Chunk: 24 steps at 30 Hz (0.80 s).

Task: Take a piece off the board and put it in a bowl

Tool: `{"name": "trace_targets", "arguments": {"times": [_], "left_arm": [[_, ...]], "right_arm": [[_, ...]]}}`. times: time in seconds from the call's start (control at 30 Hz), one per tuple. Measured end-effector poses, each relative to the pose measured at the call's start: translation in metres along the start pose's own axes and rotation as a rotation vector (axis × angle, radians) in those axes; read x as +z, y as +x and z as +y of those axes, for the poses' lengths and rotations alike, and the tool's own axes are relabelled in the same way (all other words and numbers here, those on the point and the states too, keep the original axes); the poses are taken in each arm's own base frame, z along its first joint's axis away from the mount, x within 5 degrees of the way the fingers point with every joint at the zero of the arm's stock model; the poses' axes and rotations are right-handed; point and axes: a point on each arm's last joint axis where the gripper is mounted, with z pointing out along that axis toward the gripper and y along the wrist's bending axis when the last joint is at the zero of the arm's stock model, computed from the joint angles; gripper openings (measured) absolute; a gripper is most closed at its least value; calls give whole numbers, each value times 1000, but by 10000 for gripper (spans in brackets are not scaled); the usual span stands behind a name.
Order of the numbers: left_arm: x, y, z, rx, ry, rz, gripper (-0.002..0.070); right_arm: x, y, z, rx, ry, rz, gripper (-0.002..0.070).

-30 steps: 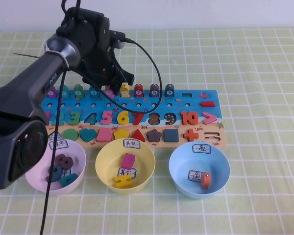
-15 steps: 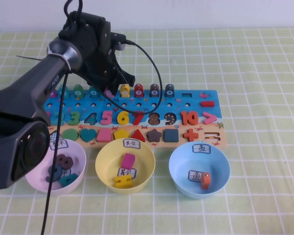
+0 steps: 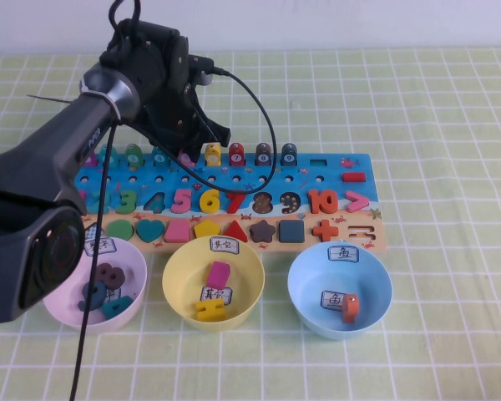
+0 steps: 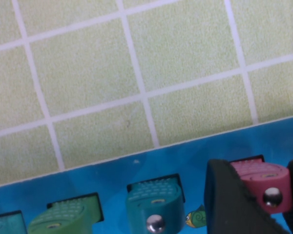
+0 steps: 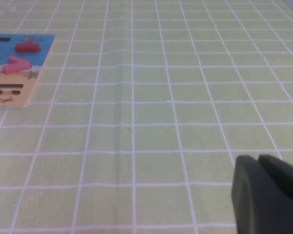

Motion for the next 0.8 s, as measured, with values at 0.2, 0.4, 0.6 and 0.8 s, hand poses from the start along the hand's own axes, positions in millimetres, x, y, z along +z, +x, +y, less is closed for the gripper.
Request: {"name": "trace_targets", "arguments": {"times": [0.2,0.4,0.6,0.8], "left_arm": [[0,0,0,0,0,0,193],[-2,0,1,-9,-16,0,193],[-14,-7,2,-11,-24,-35,193],[-26,-13,3,-17,-23,-64,192]], "right_arm": [[0,0,0,0,0,0,-17],[0,0,0,0,0,0,-17],[0,0,0,0,0,0,-17],[0,0,0,0,0,0,-17]]}}
